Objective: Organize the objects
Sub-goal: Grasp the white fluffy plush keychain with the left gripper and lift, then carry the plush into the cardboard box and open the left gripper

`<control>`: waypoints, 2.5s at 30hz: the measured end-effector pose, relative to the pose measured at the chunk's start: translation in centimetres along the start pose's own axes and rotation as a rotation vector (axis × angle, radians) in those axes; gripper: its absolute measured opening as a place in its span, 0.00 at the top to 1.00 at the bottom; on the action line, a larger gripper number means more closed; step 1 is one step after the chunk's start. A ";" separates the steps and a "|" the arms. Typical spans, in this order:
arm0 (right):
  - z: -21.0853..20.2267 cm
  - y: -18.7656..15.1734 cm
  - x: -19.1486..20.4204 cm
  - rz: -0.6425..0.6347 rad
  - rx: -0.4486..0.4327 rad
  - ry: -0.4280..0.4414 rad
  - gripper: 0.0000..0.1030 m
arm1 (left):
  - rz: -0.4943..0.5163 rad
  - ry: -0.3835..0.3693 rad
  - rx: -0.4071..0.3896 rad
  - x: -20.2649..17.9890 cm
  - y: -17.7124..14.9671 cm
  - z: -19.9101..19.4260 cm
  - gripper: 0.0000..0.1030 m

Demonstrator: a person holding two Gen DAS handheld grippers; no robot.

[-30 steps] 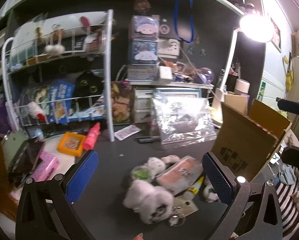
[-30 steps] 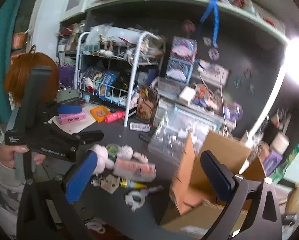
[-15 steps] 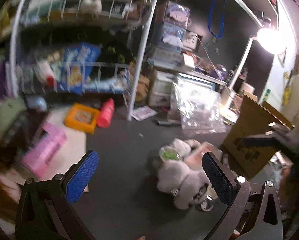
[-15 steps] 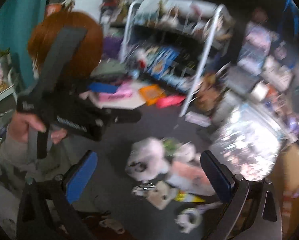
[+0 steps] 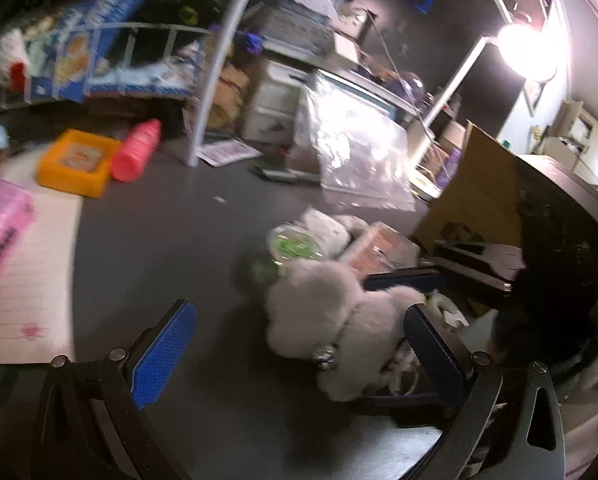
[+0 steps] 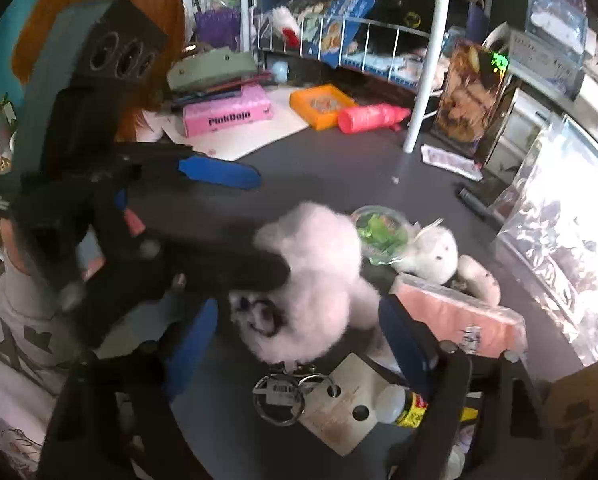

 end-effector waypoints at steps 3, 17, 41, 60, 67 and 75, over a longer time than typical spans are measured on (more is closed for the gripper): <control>0.6 -0.2 -0.4 0.010 0.013 0.004 0.31 | 0.007 -0.026 0.017 -0.8 -0.4 0.5 0.00; 0.3 -0.2 0.4 -0.074 0.004 -0.042 0.56 | 0.040 -0.037 0.046 -2.6 -0.9 0.6 0.27; -23.8 5.2 3.7 -0.220 -0.383 -0.186 0.56 | 0.305 0.048 -0.256 -19.6 13.1 -14.2 0.27; -29.8 -1.6 -8.8 0.092 -0.335 -0.212 0.56 | 0.384 -0.089 0.101 -29.7 15.1 -1.0 0.27; -26.4 -3.8 -11.4 0.215 -0.181 -0.131 0.56 | 0.378 -0.082 0.271 -29.4 12.4 2.5 0.27; -24.4 -5.6 -12.3 0.275 -0.075 -0.091 0.54 | 0.386 -0.046 0.341 -29.4 11.4 3.7 0.23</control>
Point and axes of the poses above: each gripper's, at about its wrist camera, not at the fingertips, and z roughly the way its jaws point, x to its left, y to its top, the point moved 7 cm from there along z, roughly the way its jaws point, and after that the axes turned 13 degrees about y, right-handed, at the moved point
